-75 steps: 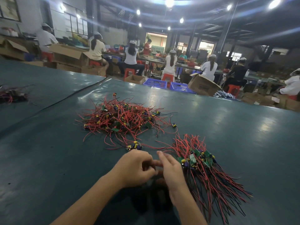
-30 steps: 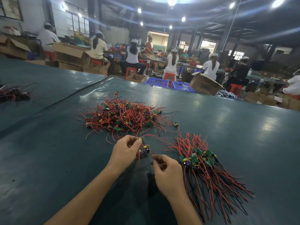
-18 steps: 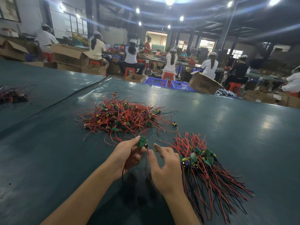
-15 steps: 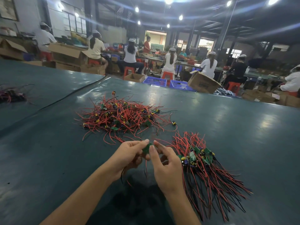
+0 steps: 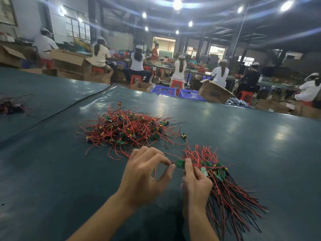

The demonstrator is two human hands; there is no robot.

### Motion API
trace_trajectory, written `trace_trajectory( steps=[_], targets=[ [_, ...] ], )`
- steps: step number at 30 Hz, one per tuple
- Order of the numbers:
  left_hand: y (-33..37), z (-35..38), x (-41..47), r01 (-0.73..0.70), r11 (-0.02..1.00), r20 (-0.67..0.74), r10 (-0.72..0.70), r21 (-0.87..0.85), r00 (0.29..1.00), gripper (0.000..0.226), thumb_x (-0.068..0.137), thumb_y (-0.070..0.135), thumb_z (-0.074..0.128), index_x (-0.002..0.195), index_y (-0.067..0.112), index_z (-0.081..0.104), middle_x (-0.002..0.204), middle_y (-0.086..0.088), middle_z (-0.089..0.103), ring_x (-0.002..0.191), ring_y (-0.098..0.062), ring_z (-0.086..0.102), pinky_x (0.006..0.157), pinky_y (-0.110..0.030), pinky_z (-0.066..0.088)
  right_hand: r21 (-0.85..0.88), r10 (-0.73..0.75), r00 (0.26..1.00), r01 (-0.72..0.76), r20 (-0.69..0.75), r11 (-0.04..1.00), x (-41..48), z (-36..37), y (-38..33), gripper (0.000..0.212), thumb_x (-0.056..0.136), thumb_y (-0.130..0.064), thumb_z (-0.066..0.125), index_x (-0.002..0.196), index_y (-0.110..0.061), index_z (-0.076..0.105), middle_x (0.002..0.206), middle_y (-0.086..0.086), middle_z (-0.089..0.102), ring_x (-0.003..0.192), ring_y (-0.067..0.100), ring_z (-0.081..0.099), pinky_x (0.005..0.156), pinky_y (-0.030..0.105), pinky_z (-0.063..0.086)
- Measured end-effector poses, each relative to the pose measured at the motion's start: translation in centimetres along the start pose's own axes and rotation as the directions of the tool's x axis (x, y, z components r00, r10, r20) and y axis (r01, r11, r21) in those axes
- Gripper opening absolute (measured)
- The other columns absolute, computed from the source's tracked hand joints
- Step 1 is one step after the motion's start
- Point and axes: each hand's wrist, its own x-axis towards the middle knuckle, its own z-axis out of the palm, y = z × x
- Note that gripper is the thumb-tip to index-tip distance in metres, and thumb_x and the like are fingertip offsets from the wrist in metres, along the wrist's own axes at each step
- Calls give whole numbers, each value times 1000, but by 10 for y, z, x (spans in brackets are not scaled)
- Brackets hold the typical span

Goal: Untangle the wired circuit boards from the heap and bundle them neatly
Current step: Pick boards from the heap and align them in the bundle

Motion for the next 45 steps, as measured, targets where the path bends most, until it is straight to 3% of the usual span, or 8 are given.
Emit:
trace_trajectory(
  steps=[5,10,13,18,22,35,40,45],
  targets=[
    [5,12,-10,328,941,436,-259,-88,862,62,96,62,25,63,16,51,62,5,52,61,-16,50,64,-42,45,19,57,995,-59,84,998,-4,2,-1,43,94,-34,63,58,-10,68,49,0,47,48,10,42,50,27,39],
    [-8,11,-13,660,719,479,-511,-216,713,78,76,85,26,67,16,60,61,7,59,57,-7,53,61,-32,46,46,20,958,-35,287,998,-15,10,-5,35,94,-26,60,64,-21,78,48,-8,56,44,0,45,46,14,39],
    [-8,10,-11,652,660,402,-518,-374,755,77,78,81,38,61,7,51,53,0,49,50,-16,46,52,-44,41,40,1,924,-17,381,999,-20,13,-6,38,89,-29,60,54,-21,73,42,-11,46,41,-2,37,44,13,33],
    [-6,9,-7,651,630,447,-480,-423,755,58,87,61,52,53,15,42,50,6,40,49,-13,38,50,-32,34,62,-88,897,68,433,996,-24,13,-10,28,82,-33,59,63,-18,74,47,-9,56,45,-2,48,48,11,38],
    [-8,10,-5,704,544,481,-514,-456,710,46,94,40,56,55,17,57,48,3,46,46,-15,43,50,-30,37,71,128,951,-154,282,986,-17,13,-11,29,91,-31,62,71,-18,79,59,5,52,56,20,46,57,32,40],
    [-6,14,-7,711,528,511,-496,-464,702,48,88,44,53,49,17,45,46,1,46,41,-15,42,46,-22,37,332,242,970,-223,-16,917,20,-12,-19,24,96,-26,60,86,-11,76,56,-7,43,39,2,30,34,16,28],
    [-16,15,-8,742,479,482,-565,-469,669,49,91,46,57,50,21,51,48,2,50,45,-14,49,50,-24,42,103,146,970,-168,195,980,-7,4,-13,31,78,-49,66,76,-21,79,53,-7,47,44,5,38,42,22,37],
    [-14,13,-9,741,499,516,-533,-449,671,46,95,36,56,52,21,52,49,8,49,46,-10,46,49,-22,37,29,142,950,-156,278,987,-28,21,-10,28,92,-26,63,70,-21,79,73,7,74,72,26,70,67,34,58]
  ],
)
